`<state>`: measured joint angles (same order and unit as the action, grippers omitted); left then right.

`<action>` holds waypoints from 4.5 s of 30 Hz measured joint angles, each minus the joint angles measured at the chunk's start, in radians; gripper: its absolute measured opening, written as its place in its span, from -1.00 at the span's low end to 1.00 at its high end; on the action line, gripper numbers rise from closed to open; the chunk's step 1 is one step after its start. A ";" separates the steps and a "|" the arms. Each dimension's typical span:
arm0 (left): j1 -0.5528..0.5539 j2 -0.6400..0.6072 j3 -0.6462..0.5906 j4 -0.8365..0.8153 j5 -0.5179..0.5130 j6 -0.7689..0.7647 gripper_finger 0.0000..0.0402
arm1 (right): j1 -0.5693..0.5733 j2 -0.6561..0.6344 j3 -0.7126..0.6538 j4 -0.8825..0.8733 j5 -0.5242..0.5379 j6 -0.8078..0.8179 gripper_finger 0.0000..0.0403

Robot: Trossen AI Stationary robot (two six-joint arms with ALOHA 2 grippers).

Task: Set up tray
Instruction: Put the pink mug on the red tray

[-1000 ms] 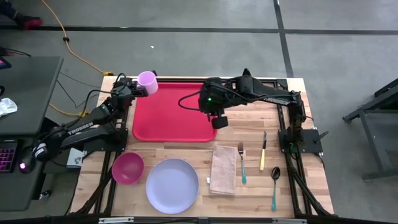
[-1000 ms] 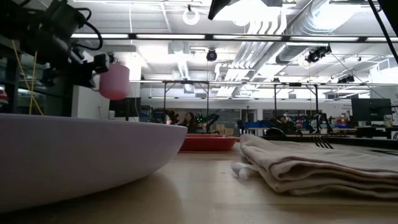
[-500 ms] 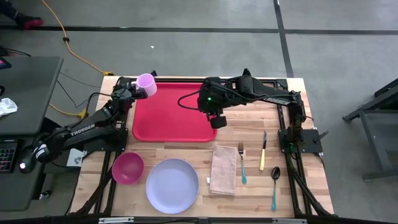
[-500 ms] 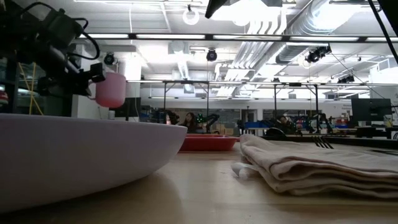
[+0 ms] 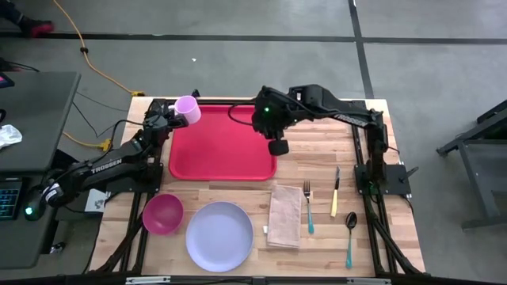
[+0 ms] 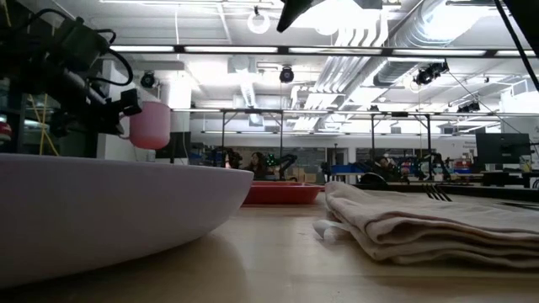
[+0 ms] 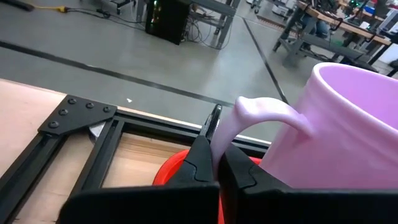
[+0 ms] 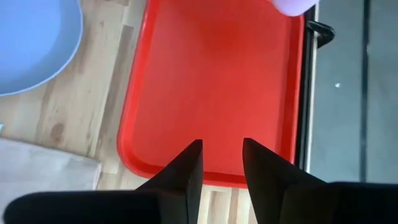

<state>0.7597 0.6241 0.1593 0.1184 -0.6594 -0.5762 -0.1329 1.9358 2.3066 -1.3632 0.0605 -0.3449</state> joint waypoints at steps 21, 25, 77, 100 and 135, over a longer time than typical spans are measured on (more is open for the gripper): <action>0.000 0.000 0.000 -0.049 -0.032 0.048 -0.89 | -0.174 0.000 -0.008 0.064 -0.242 -0.067 -0.85; 0.000 0.000 0.000 -0.050 -0.032 0.048 -0.89 | -0.199 -0.001 -0.075 0.103 -0.276 -0.075 -0.89; 0.000 0.000 -0.108 0.051 -0.079 0.003 -0.89 | -0.272 -0.684 -1.384 1.211 -0.137 0.199 -0.92; 0.000 0.175 -0.109 0.213 -0.109 0.007 -0.89 | -0.300 -0.721 -1.558 1.458 -0.093 0.259 -0.92; 0.000 0.391 -0.109 0.415 -0.101 -0.005 -0.89 | -0.408 -1.009 -1.799 1.535 -0.096 0.319 -0.92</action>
<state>0.7601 1.0153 0.0505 0.5339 -0.7606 -0.5812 -0.5411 0.9271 0.5072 0.1722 -0.0353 -0.0257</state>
